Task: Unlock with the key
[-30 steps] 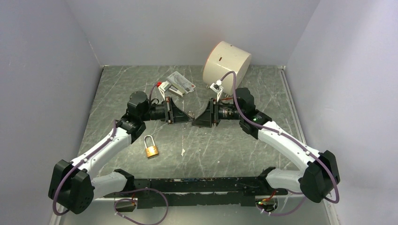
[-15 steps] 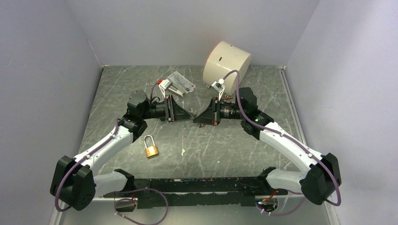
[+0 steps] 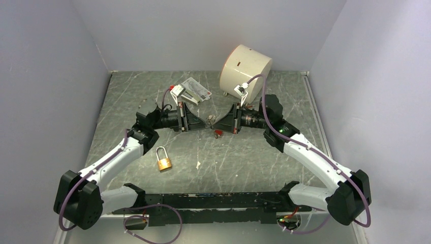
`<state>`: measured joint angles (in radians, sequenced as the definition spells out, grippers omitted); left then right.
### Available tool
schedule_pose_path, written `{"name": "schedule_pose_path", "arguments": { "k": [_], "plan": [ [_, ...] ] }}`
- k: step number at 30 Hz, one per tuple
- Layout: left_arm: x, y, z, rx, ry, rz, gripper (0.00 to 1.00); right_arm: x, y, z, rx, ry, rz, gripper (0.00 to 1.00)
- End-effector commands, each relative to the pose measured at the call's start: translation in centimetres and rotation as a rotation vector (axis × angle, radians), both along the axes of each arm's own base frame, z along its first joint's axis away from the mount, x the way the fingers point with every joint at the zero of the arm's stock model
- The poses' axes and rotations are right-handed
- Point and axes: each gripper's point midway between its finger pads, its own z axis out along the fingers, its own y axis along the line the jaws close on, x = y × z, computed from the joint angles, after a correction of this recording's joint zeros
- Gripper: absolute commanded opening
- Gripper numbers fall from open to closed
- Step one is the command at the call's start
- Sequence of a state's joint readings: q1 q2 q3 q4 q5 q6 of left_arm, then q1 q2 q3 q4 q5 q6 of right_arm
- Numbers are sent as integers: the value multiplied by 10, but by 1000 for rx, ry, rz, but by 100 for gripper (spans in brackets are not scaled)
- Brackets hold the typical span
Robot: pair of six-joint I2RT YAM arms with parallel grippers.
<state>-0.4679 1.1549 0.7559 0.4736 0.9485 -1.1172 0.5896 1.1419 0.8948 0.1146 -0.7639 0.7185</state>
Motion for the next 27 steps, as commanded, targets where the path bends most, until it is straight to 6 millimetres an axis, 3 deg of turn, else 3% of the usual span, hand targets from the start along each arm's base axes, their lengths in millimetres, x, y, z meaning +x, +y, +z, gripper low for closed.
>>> {"name": "schedule_pose_path", "arguments": {
  "k": [1, 5, 10, 15, 21, 24, 27],
  "plan": [
    [-4, 2, 9, -7, -77, 6, 3, -1, -4, 16, 40, -54, -16, 0],
    [-3, 4, 9, 15, -88, 28, 5, -2, -4, 17, 42, -49, -12, 0],
    [-2, 4, 8, 11, -72, 34, 40, -3, -4, 18, 48, -47, -6, 0],
    [-4, 4, 9, -34, -81, 34, 55, -4, -3, 18, 52, -40, 2, 0],
    [3, 10, 0, 42, -104, 121, 81, -7, -3, 22, 53, -43, 15, 0],
    [11, 10, 12, 14, -27, 168, 87, -7, -3, 25, 54, -36, 16, 0],
    [32, 14, 3, 9, 309, 316, 93, -5, -3, 28, 52, -24, 5, 0]
  ]
}}
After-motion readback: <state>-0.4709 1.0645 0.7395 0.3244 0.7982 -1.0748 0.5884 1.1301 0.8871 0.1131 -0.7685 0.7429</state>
